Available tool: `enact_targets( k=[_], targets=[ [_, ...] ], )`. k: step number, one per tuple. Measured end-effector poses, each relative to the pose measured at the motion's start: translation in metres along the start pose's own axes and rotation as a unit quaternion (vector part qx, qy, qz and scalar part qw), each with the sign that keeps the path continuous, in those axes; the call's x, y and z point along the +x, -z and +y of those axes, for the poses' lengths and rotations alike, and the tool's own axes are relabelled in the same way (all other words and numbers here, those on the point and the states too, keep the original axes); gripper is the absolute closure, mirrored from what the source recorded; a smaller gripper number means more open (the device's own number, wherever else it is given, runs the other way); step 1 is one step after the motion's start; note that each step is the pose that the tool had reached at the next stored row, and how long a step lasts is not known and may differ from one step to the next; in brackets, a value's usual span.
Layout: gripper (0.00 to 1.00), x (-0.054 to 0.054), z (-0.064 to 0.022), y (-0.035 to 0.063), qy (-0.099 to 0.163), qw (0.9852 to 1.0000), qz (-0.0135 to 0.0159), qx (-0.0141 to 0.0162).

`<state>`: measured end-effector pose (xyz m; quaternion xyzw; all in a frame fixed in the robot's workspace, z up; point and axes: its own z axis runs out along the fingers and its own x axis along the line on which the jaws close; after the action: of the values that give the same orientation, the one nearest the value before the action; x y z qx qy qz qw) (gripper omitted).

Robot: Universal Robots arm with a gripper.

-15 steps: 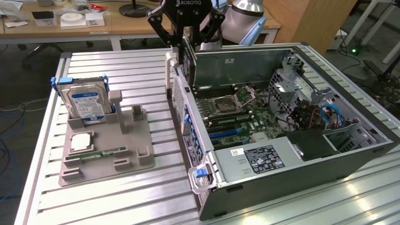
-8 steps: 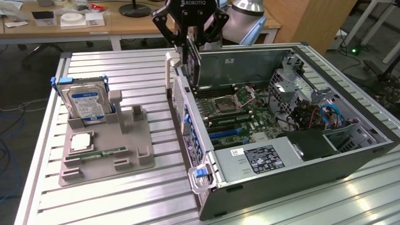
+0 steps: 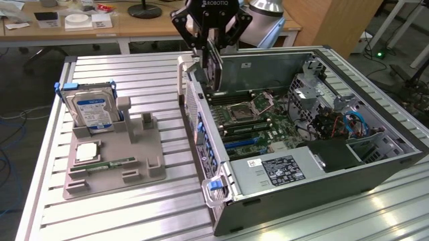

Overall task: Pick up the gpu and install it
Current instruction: 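Pick up the gpu and move the gpu toward the slot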

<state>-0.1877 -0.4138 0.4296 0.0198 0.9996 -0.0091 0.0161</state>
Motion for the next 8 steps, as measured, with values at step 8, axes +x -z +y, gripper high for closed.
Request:
enact_targets(
  k=[8],
  targets=[
    [0.72, -0.013, 0.0004, -0.0004, 0.0, 1.0, 0.0013, -0.0046]
  ],
)
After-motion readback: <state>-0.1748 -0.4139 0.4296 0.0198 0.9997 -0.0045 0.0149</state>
